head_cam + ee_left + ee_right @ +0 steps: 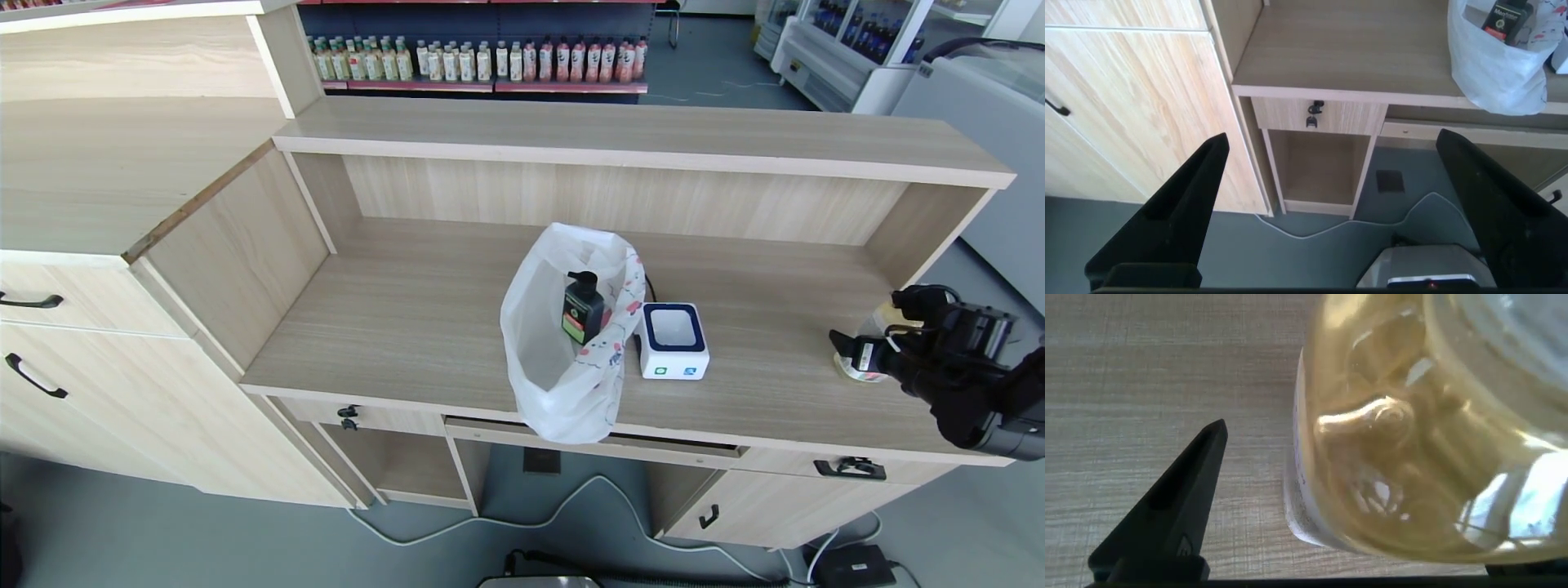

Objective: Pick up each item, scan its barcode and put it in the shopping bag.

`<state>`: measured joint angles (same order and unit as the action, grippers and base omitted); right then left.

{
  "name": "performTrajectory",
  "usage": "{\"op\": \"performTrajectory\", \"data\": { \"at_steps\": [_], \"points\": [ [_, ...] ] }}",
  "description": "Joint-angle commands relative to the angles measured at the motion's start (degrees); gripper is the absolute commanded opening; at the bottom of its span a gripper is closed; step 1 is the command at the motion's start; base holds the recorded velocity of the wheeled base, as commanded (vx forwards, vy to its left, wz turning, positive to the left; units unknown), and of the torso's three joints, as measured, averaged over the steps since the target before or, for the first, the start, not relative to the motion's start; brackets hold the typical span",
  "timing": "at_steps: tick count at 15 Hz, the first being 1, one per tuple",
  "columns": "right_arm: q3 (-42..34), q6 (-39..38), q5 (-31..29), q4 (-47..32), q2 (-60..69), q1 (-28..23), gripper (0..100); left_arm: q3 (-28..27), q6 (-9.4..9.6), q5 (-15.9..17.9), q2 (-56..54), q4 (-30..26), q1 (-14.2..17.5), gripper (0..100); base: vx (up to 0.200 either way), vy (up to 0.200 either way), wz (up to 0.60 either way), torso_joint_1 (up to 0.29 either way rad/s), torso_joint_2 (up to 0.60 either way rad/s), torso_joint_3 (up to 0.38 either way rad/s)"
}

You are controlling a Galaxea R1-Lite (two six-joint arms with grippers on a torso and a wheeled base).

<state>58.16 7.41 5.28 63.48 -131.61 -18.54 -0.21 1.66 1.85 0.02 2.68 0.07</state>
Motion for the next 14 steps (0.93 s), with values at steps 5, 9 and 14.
{"op": "performTrajectory", "data": {
  "at_steps": [5, 9, 14],
  "points": [
    [0.0, 0.4, 0.7, 1.1, -0.8, -0.3, 0, 0.0, 0.01, 0.0, 0.0, 0.0, 0.0, 100, 0.000, 0.000, 0.00, 0.000, 0.00, 0.000],
    [0.1, 0.8, 0.6, 3.4, -1.4, -0.9, 0, 0.0, 0.01, 0.0, 0.0, 0.0, 0.0, 100, 0.000, 0.000, 0.00, 0.000, 0.00, 0.000],
    [1.5, 0.0, 1.0, 2.0, 1.5, -1.6, 0, 0.0, 0.01, 0.0, 0.0, 0.0, 0.0, 100, 0.000, 0.000, 0.00, 0.000, 0.00, 0.000]
  ]
}}
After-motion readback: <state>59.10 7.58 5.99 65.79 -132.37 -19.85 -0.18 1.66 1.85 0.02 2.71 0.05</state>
